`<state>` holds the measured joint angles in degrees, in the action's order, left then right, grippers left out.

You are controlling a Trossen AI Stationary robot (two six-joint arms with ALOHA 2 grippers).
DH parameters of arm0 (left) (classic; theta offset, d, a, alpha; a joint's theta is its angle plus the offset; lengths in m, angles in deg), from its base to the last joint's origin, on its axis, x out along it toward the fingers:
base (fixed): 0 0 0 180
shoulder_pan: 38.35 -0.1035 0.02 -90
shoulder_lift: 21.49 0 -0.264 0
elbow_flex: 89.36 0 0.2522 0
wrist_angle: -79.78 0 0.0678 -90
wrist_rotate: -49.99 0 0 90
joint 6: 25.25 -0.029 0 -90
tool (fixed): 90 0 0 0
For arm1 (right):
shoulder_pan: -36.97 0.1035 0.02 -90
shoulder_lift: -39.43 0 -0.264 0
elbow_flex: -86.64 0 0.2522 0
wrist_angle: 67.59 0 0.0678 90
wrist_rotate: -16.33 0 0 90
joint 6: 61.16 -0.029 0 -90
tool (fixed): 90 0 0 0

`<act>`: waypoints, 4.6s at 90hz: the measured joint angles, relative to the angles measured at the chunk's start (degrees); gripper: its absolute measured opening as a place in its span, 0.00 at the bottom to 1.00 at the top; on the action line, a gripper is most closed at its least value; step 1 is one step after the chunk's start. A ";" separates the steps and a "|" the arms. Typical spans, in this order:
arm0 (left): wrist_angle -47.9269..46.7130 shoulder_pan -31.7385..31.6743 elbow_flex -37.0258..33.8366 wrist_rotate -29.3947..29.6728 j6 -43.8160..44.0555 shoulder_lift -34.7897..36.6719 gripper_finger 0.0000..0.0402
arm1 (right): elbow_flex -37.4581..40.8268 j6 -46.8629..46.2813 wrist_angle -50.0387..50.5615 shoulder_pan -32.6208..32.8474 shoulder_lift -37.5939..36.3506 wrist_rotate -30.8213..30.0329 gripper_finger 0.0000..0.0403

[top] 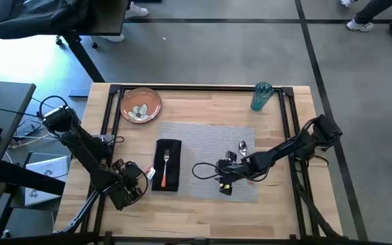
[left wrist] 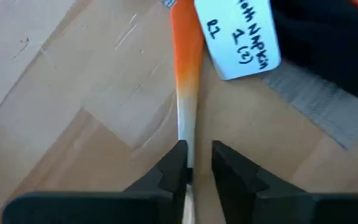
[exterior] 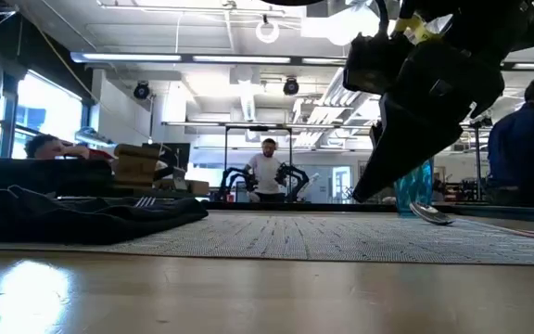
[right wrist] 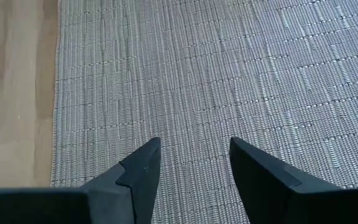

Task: Set table place
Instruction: Put the orange table knife on the gray table mat beside the orange spoon

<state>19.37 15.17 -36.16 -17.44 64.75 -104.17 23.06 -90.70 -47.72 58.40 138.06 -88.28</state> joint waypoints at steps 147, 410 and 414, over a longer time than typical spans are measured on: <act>0.86 3.85 -0.24 -5.11 1.39 1.84 0.46 | 0.00 0.00 -0.10 0.00 -0.02 -0.02 0.43; -10.49 4.85 7.76 4.30 5.84 -8.96 0.00 | 0.02 1.51 -0.85 0.00 -0.02 -1.75 0.43; -10.50 4.68 7.78 4.89 6.20 -7.36 0.00 | 0.02 1.38 -0.87 0.00 -0.02 -1.73 0.43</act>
<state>8.86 19.85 -28.39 -12.54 70.95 -111.53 23.08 -89.33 -48.59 58.40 138.03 -90.01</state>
